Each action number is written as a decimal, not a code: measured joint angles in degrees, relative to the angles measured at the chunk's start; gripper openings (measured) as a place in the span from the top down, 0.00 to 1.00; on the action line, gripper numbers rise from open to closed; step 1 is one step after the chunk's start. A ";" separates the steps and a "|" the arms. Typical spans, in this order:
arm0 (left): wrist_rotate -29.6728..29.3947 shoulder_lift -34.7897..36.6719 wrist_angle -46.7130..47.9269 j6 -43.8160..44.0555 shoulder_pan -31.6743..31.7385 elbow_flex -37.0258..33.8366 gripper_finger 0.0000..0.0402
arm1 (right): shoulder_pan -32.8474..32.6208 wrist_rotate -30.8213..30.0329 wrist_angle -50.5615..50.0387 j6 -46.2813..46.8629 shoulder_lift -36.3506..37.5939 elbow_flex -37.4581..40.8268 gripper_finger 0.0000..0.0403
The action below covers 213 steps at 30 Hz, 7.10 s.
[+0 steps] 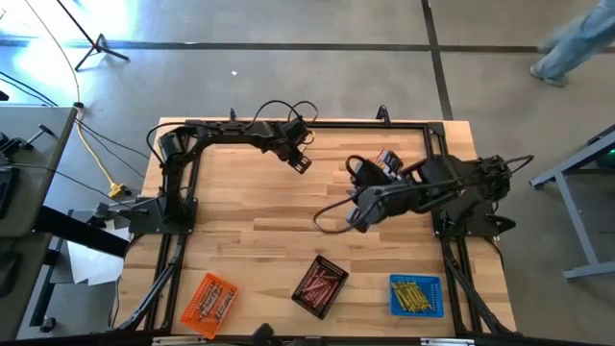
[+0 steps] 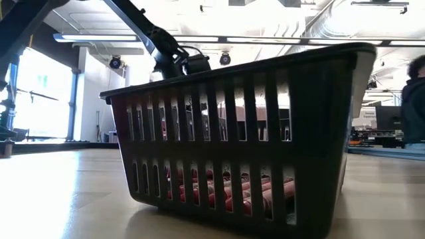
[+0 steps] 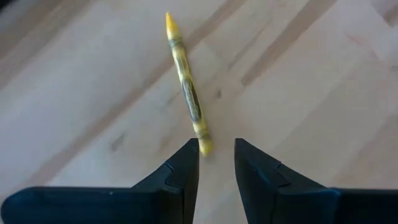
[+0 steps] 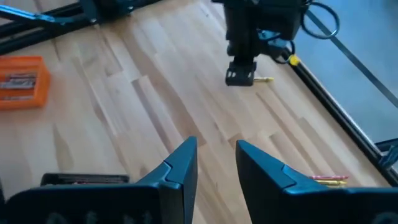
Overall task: Sort crayons
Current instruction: Put the yellow crayon into the blue bin, then put the red crayon into the black bin
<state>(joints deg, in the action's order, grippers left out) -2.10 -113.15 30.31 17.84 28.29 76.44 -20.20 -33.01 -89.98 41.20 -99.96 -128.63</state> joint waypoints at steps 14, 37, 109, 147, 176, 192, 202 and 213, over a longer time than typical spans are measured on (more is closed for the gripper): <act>-0.29 -3.24 -6.11 -9.13 2.13 0.04 0.77 | 7.92 1.81 -0.04 -0.28 -0.02 0.03 0.76; -1.12 -6.28 -0.27 -11.44 1.68 3.27 0.98 | 8.43 4.54 0.93 2.35 -0.13 -1.59 0.76; -3.29 13.65 -34.95 21.08 -33.13 3.58 1.00 | -13.07 -34.00 82.87 26.79 39.93 78.89 0.53; 2.64 13.65 -34.74 15.09 -31.69 3.74 0.78 | -4.70 -15.81 85.81 24.25 39.06 78.89 0.98; 13.57 13.65 -31.39 16.23 -31.86 3.63 0.75 | -33.87 32.24 57.54 46.44 21.35 78.83 0.97; 13.39 13.65 -31.43 15.74 -31.01 3.63 0.75 | -31.26 41.12 55.65 47.33 18.24 78.83 0.85; 9.35 10.62 -31.53 9.31 -26.96 3.63 0.75 | -29.07 39.90 55.67 48.81 25.30 78.83 0.81; 6.00 -4.59 -27.65 -1.33 -22.46 10.67 0.75 | -23.88 36.07 55.04 48.78 31.11 78.83 0.81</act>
<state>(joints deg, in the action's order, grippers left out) 3.90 -117.74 2.66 16.51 5.83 87.12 -44.08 3.06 -34.94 89.97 -68.85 -49.80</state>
